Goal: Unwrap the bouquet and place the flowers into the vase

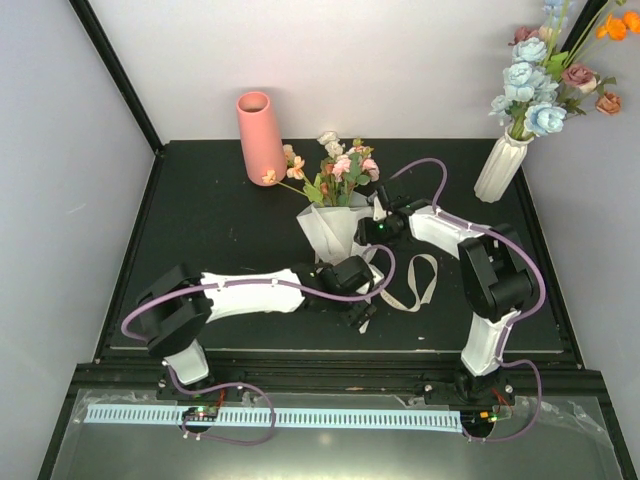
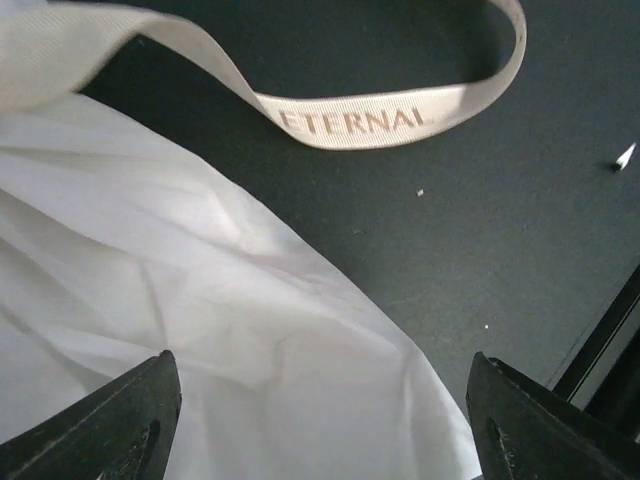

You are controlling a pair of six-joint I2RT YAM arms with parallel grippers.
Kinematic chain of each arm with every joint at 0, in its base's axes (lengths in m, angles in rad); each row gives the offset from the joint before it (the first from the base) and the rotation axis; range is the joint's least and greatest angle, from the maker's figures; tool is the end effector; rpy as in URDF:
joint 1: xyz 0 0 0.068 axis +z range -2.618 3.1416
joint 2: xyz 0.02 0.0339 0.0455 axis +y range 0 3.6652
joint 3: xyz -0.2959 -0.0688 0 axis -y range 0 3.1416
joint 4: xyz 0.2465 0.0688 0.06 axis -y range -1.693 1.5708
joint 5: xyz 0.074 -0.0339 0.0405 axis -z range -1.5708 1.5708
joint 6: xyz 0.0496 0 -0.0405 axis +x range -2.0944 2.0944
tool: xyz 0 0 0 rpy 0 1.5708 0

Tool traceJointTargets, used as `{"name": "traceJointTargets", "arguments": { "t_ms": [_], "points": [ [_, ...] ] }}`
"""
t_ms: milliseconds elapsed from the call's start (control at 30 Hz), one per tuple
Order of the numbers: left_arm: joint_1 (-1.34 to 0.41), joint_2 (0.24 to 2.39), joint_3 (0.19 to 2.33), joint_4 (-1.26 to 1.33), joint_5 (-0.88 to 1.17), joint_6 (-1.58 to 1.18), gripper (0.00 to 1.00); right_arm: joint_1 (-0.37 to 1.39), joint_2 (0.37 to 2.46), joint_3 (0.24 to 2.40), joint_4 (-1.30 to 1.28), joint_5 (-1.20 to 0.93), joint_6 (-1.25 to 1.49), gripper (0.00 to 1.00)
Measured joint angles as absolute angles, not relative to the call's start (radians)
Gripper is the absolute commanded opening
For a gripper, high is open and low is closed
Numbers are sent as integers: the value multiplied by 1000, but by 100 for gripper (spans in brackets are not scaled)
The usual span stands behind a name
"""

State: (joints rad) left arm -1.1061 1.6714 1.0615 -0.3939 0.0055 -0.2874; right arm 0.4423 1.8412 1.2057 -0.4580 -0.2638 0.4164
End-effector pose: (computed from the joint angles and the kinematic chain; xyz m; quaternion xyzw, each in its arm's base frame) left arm 0.1577 -0.3153 0.2116 0.3828 0.8805 -0.1815 0.2128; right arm 0.3461 0.1782 0.1924 -0.0436 0.9627 0.2137 0.1599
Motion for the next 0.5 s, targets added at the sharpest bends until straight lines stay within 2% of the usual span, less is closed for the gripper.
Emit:
{"name": "traceJointTargets", "arguments": {
  "t_ms": [133, 267, 333, 433, 500],
  "points": [
    [-1141, 1720, 1063, -391, -33, -293, 63, 442, 1851, 1206, -458, -250, 415, 46],
    [-1160, 1757, 1064, -383, -91, -316, 33, 443, 1851, 1201, -455, -245, 406, 35],
    [-1164, 1760, 1058, -369, -120, -322, 21, 443, 1851, 1196, -454, -244, 405, 29],
    [-1167, 1735, 1009, -327, -159, -337, 3, 442, 1851, 1181, -448, -234, 401, 27],
    [-1167, 1698, 961, -308, -184, -343, 2, 442, 1851, 1169, -445, -225, 398, 26]
  ]
}}
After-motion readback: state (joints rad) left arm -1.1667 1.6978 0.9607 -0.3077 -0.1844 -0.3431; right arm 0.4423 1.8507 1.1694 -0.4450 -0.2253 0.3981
